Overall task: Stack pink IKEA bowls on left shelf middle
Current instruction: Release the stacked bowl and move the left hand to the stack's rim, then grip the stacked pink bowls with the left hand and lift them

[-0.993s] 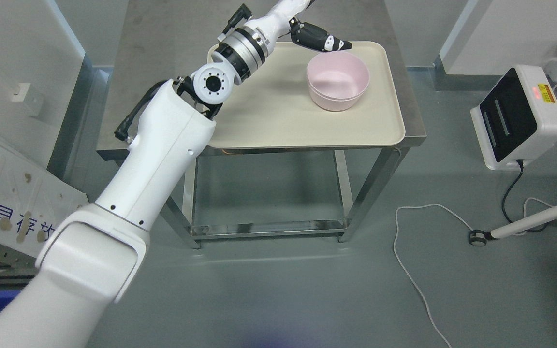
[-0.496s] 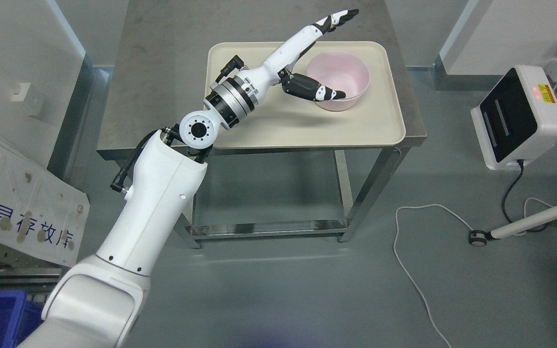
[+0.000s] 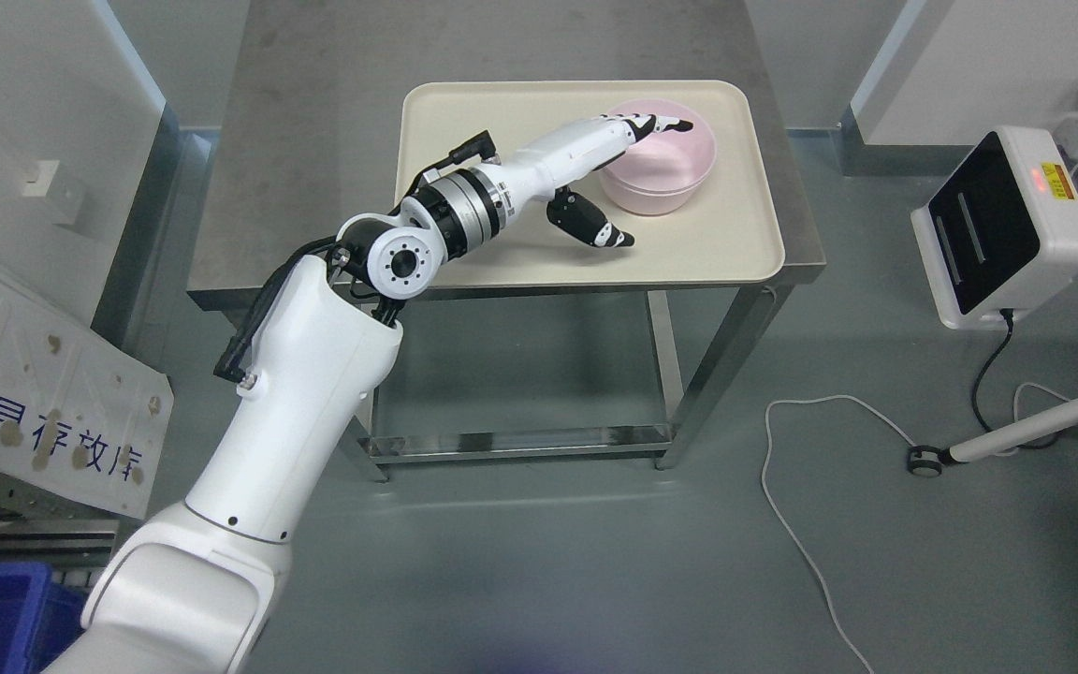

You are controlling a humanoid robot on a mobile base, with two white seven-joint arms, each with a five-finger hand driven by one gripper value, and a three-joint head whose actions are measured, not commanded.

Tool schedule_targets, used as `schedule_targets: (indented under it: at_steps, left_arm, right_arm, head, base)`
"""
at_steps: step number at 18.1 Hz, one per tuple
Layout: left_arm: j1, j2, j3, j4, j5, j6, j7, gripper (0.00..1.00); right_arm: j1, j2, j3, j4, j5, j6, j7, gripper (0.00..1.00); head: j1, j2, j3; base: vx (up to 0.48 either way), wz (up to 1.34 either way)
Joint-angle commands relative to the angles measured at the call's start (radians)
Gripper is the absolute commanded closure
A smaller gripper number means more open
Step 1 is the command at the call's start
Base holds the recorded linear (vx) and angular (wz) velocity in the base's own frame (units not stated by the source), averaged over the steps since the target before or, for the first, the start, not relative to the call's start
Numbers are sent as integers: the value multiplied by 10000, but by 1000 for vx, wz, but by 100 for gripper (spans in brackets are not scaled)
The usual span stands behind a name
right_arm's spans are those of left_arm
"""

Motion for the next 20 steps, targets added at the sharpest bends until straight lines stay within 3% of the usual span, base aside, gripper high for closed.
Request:
schedule_targets:
  at_steps: [1,5,11,18,20]
  left_arm:
    - [-378,173,-682,-318,-1927,352,-55,12]
    - [-394,173,-1509,-318,-2052,352,-147,27]
    - [-516,173,-1772,310,-2114,352,-40,37]
    - [-532,173,-1390,617,-2099,169,-40,88]
    - [-532,173,-1068,679,-2083,-168,-40,98]
  right_arm:
    - [0,-175,-108,0,77,3,-4,0]
    - [0,-175,-108,0,77,3,12,0]
    - [0,-175,-108,0,77,3,-4,0]
    - [0,-175,-108,0,77,3,-4,0]
    - [0,-175,-108,0,77,3,-3,0]
  head:
    - [0,0,0]
    - [0,0,0]
    - [0,0,0]
    - [0,0,0]
    - [0,0,0]
  base:
    - [0,0]
    - [0,0]
    - [0,0]
    - [0,0]
    - [0,0]
